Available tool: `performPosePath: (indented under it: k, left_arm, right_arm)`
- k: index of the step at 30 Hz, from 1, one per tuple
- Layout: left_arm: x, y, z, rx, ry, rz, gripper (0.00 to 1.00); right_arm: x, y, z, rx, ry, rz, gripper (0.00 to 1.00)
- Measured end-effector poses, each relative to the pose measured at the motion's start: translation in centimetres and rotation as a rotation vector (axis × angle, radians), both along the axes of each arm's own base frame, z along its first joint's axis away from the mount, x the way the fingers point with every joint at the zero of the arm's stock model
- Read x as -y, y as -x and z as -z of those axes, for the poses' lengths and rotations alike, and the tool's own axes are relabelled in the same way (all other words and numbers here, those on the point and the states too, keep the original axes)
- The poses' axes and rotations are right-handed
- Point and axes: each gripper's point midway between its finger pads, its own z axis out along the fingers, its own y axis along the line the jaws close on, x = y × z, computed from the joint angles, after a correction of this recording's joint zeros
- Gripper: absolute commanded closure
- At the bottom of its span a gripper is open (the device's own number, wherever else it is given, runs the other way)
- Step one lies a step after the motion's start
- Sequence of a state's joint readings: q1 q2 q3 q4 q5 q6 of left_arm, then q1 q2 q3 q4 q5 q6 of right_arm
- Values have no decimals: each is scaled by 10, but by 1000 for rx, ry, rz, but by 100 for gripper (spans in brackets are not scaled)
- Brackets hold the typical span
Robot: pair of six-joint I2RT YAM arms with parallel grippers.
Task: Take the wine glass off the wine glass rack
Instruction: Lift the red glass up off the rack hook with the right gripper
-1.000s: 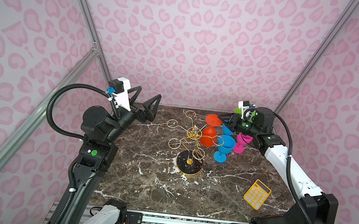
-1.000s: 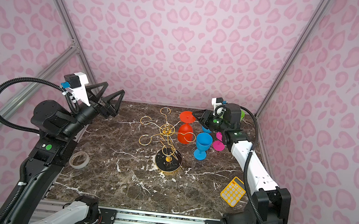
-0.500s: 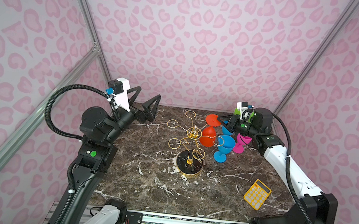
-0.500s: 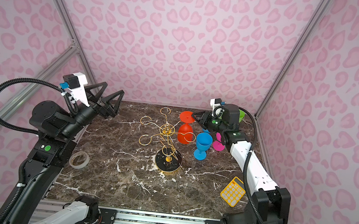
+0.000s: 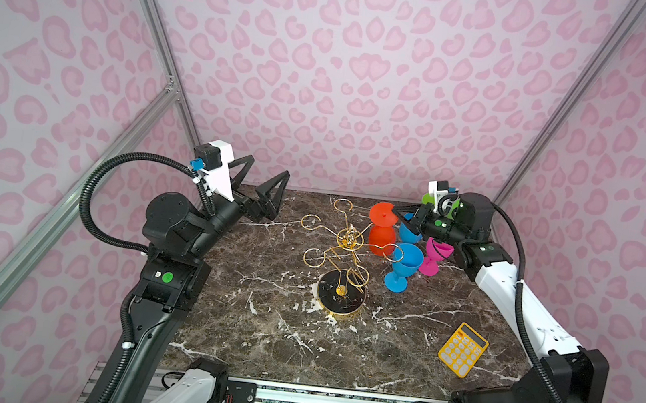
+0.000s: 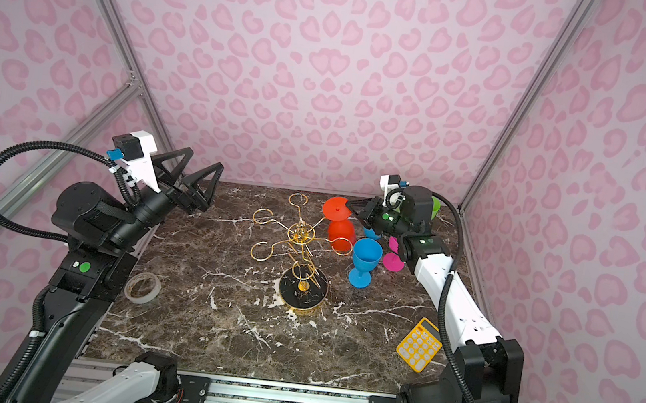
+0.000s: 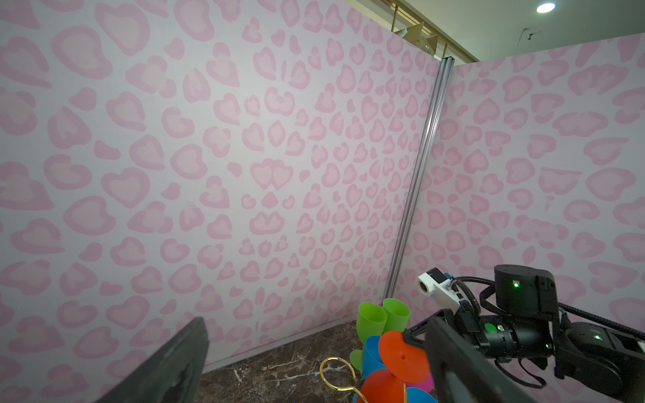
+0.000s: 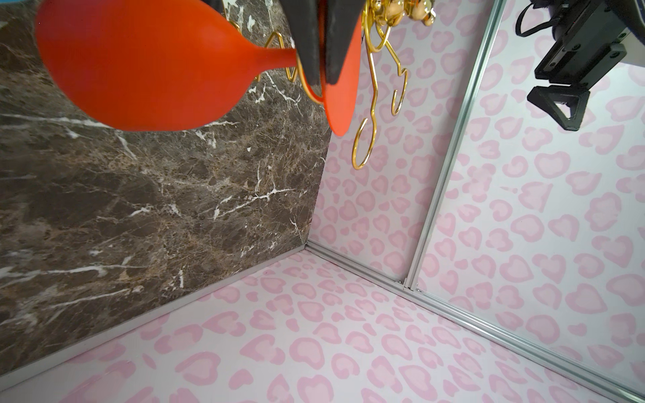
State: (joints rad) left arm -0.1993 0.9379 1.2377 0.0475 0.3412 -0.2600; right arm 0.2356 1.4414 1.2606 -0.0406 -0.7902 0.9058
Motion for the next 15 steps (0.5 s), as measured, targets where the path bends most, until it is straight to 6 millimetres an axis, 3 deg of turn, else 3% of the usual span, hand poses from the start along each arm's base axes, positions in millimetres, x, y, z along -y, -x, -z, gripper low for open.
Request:
performPosePath:
  k: [15]
  left_arm:
    - [0, 2, -1, 5, 0, 3, 2]
  right_arm:
    - [-3, -3, -8, -16, -76, -1, 100]
